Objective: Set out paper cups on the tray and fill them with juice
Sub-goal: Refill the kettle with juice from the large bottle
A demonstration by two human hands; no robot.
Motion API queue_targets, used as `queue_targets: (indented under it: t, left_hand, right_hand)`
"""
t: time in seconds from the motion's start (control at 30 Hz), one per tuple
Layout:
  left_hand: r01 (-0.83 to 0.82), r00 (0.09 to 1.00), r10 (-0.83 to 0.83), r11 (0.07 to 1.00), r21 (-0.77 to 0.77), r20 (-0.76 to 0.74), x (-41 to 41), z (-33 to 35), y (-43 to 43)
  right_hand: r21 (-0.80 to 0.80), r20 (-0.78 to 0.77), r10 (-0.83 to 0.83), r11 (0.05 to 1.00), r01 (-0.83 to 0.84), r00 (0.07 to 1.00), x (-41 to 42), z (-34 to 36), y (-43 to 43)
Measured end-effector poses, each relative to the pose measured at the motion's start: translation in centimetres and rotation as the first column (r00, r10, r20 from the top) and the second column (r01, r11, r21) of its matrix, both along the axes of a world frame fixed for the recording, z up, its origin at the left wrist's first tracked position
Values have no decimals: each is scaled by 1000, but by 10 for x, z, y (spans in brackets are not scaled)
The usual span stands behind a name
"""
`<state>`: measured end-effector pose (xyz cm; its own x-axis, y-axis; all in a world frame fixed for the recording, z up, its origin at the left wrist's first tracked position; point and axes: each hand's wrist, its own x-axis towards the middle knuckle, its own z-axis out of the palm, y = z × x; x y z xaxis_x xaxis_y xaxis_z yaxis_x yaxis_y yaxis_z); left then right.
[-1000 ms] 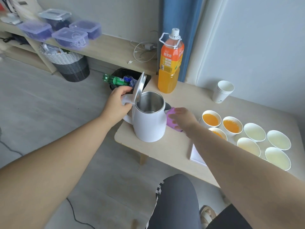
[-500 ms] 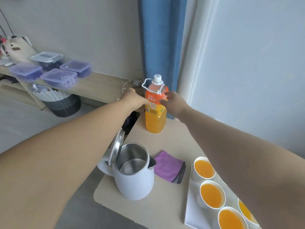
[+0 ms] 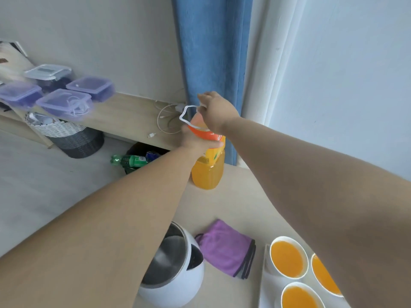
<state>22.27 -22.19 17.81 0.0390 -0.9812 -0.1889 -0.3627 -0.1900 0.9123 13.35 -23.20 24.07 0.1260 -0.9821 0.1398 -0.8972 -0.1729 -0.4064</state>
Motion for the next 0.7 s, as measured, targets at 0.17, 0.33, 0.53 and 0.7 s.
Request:
queue_targets:
  t: [0.17,0.33,0.53,0.7]
  left_hand:
    - [-74,993,84,990,-123,83,-6,-41,-24]
    - [-66,989,75,995,-77,130,-10,0,29]
    - [33,990,-24,998,-61,140,-12,9,69]
    - [93,993,-86,992,-91,75,-12,27,110]
  right_hand:
    - [-118,-122,-29,993,14,992,-6,2,3]
    - [-147,-61,-68,987,58,996,-9,6,21]
    - [-148,-194,-76,988,47,978,-25,10,53]
    - [-180,-352,-175,977,117,919,-37,38,96]
